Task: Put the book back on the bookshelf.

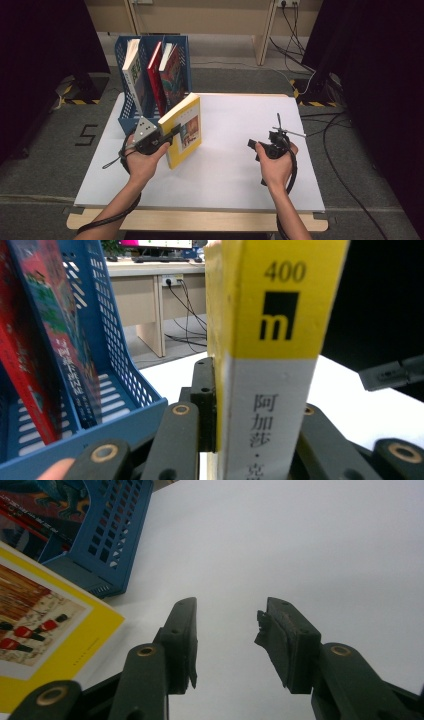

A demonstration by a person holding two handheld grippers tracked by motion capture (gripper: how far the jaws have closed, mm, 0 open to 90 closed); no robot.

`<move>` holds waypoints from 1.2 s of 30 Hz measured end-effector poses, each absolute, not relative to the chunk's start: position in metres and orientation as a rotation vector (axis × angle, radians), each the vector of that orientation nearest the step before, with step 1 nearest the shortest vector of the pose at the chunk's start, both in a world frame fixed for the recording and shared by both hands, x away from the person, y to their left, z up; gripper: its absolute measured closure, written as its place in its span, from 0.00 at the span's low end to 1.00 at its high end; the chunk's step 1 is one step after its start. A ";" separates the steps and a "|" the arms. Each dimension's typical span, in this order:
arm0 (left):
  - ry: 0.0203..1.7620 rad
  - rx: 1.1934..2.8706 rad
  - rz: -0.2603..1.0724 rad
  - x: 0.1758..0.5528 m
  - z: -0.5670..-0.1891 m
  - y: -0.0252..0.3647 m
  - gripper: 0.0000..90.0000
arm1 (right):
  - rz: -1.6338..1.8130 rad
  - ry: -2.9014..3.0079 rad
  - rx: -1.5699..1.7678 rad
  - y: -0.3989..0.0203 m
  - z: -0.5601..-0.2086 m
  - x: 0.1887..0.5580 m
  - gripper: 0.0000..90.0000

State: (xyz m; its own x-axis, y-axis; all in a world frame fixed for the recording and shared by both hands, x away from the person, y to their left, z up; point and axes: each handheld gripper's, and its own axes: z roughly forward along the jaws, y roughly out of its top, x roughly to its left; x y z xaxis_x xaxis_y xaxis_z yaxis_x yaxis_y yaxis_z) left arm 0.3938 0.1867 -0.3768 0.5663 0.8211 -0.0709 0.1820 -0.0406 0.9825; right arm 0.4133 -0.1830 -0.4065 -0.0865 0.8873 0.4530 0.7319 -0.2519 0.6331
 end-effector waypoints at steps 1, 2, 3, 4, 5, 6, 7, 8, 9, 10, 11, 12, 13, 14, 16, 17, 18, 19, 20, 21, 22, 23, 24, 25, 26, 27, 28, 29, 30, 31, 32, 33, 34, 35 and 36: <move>0.879 1.556 0.644 0.394 -0.375 0.187 0.84 | 1.254 1.787 1.988 -0.184 -0.408 0.413 0.63; 0.882 1.551 0.647 0.394 -0.373 0.188 0.84 | 1.245 1.790 1.977 -0.184 -0.409 0.413 0.62; 0.882 1.550 0.652 0.394 -0.371 0.188 0.84 | 1.228 1.788 1.963 -0.185 -0.410 0.412 0.62; 0.881 1.547 0.654 0.394 -0.369 0.189 0.84 | 1.218 1.784 1.966 -0.184 -0.411 0.411 0.62; 0.882 1.542 0.654 0.394 -0.368 0.189 0.84 | 1.209 1.786 1.960 -0.185 -0.415 0.410 0.62; 0.883 1.539 0.656 0.394 -0.366 0.190 0.84 | 1.205 1.790 1.954 -0.185 -0.417 0.410 0.62; 0.884 1.534 0.658 0.394 -0.365 0.190 0.84 | 1.205 1.790 1.954 -0.185 -0.417 0.410 0.62; 0.888 1.531 0.662 0.394 -0.363 0.190 0.84 | 1.203 1.790 1.959 -0.185 -0.418 0.410 0.62; 0.891 1.530 0.662 0.394 -0.362 0.190 0.84 | 1.202 1.783 1.969 -0.185 -0.421 0.409 0.62; 0.894 1.531 0.666 0.395 -0.361 0.191 0.84 | 1.197 1.783 1.970 -0.185 -0.424 0.408 0.62; 0.895 1.528 0.667 0.395 -0.360 0.191 0.84 | 1.197 1.783 1.970 -0.185 -0.424 0.408 0.62; 0.899 1.522 0.667 0.395 -0.359 0.191 0.84 | 1.194 1.779 1.978 -0.185 -0.424 0.408 0.62; 0.901 1.520 0.669 0.396 -0.358 0.191 0.84 | 1.194 1.776 1.969 -0.186 -0.426 0.407 0.62; 0.903 1.517 0.670 0.396 -0.357 0.192 0.84 | 1.190 1.773 1.969 -0.186 -0.427 0.407 0.62; 0.906 1.512 0.672 0.397 -0.355 0.193 0.84 | 1.190 1.772 1.961 -0.187 -0.429 0.406 0.62; 0.908 1.509 0.673 0.397 -0.354 0.193 0.84 | 1.192 1.772 1.955 -0.188 -0.430 0.406 0.62; 0.911 1.505 0.675 0.398 -0.352 0.194 0.84 | 1.193 1.768 1.962 -0.188 -0.430 0.405 0.62; 0.914 1.502 0.676 0.398 -0.351 0.194 0.84 | 1.190 1.770 1.956 -0.188 -0.431 0.405 0.62; 0.916 1.499 0.678 0.399 -0.350 0.195 0.84 | 1.189 1.770 1.951 -0.189 -0.432 0.405 0.62; 0.917 1.498 0.680 0.399 -0.349 0.195 0.84 | 1.186 1.771 1.950 -0.189 -0.433 0.405 0.62; 0.918 1.497 0.683 0.399 -0.348 0.196 0.84 | 1.184 1.769 1.949 -0.189 -0.433 0.404 0.62; 0.919 1.494 0.684 0.400 -0.347 0.197 0.84 | 1.190 1.767 1.951 -0.189 -0.434 0.404 0.62; 0.918 1.495 0.687 0.401 -0.345 0.197 0.84 | 1.191 1.765 1.947 -0.189 -0.434 0.404 0.62; 0.920 1.491 0.688 0.401 -0.344 0.198 0.84 | 1.191 1.764 1.946 -0.189 -0.434 0.404 0.62; 0.921 1.487 0.691 0.402 -0.343 0.199 0.84 | 1.192 1.762 1.944 -0.189 -0.435 0.403 0.62; 0.921 1.487 0.693 0.402 -0.342 0.199 0.84 | 1.184 1.762 1.931 -0.190 -0.435 0.403 0.62; 0.921 1.478 0.695 0.403 -0.340 0.200 0.84 | 1.189 1.750 1.951 -0.189 -0.434 0.402 0.62; 0.921 1.478 0.695 0.403 -0.340 0.200 0.84 | 1.189 1.750 1.951 -0.189 -0.434 0.402 0.62; 0.921 1.477 0.697 0.403 -0.339 0.201 0.84 | 1.187 1.756 1.923 -0.190 -0.435 0.402 0.61; 0.922 1.474 0.697 0.404 -0.337 0.201 0.84 | 1.190 1.747 1.943 -0.189 -0.435 0.402 0.61; 0.922 1.472 0.699 0.404 -0.337 0.202 0.84 | 1.185 1.754 1.921 -0.190 -0.436 0.402 0.61; 0.924 1.468 0.703 0.406 -0.335 0.202 0.84 | 1.183 1.756 1.917 -0.191 -0.437 0.402 0.61; 0.924 1.468 0.703 0.406 -0.335 0.202 0.84 | 1.183 1.756 1.917 -0.191 -0.437 0.402 0.61; 0.927 1.465 0.707 0.407 -0.334 0.203 0.84 | 1.185 1.750 1.902 -0.191 -0.437 0.401 0.61; 0.929 1.461 0.709 0.408 -0.333 0.204 0.84 | 1.189 1.748 1.903 -0.191 -0.437 0.401 0.61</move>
